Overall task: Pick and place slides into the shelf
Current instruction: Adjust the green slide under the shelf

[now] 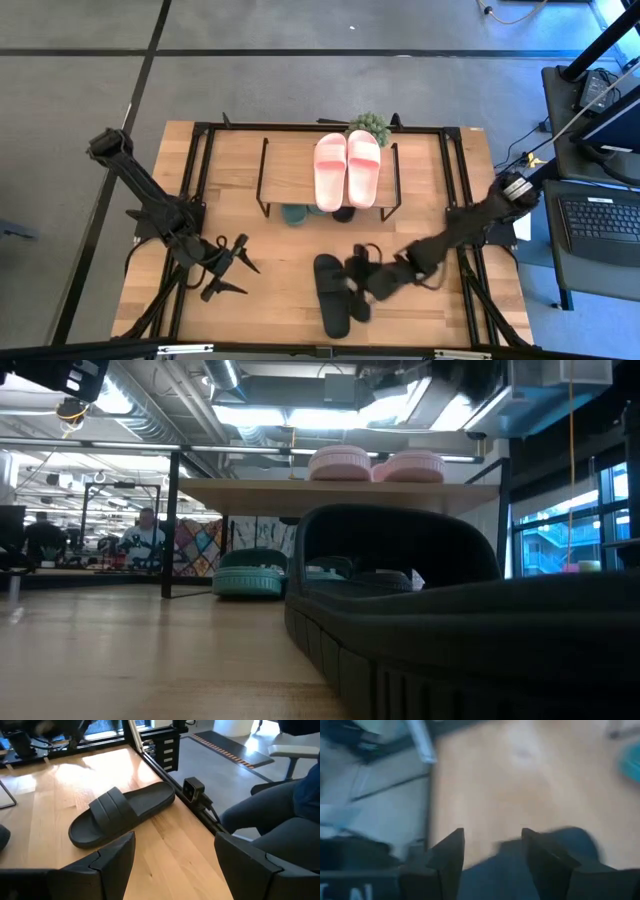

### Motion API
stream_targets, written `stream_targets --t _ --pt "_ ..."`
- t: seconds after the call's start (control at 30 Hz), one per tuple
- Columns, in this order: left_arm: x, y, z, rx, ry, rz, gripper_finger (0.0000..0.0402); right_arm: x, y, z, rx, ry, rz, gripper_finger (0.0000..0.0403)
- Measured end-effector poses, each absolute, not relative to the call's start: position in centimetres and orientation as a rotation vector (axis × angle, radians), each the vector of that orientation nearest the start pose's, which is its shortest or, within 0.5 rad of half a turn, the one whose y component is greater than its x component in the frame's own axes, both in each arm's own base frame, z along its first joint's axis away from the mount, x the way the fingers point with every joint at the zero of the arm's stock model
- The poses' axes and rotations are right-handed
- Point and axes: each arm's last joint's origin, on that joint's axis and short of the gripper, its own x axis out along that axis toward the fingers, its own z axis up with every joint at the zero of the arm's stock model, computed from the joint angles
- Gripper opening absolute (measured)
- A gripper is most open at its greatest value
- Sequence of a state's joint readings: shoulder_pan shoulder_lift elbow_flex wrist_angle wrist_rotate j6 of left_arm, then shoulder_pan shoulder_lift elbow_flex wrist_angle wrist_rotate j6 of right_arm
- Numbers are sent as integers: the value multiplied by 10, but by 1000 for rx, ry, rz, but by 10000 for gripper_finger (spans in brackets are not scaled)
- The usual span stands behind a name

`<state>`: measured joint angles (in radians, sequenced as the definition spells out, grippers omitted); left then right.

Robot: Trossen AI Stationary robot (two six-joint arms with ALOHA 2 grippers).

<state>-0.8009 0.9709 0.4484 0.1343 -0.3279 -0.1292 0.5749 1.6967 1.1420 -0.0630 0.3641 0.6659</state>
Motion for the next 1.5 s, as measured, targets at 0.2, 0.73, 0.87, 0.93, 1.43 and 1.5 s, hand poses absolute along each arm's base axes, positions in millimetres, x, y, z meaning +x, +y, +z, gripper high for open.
stream_targets --t 0.2,0.73,0.87,0.93,1.43,1.5 --pt "155 -141 208 90 374 -425 263 281 209 276 225 474 62 198" --pt "199 -128 178 73 414 -247 263 187 136 348 -22 480 -137 198" --pt "205 -121 175 3 432 -196 263 167 111 368 -15 409 -143 198" --pt "208 -118 175 -38 435 -176 263 160 104 368 -30 392 -136 198" --pt "238 -103 131 12 514 -53 263 154 100 321 82 355 -132 198" --pt "241 -102 124 36 532 1 263 154 100 322 85 352 -131 198"
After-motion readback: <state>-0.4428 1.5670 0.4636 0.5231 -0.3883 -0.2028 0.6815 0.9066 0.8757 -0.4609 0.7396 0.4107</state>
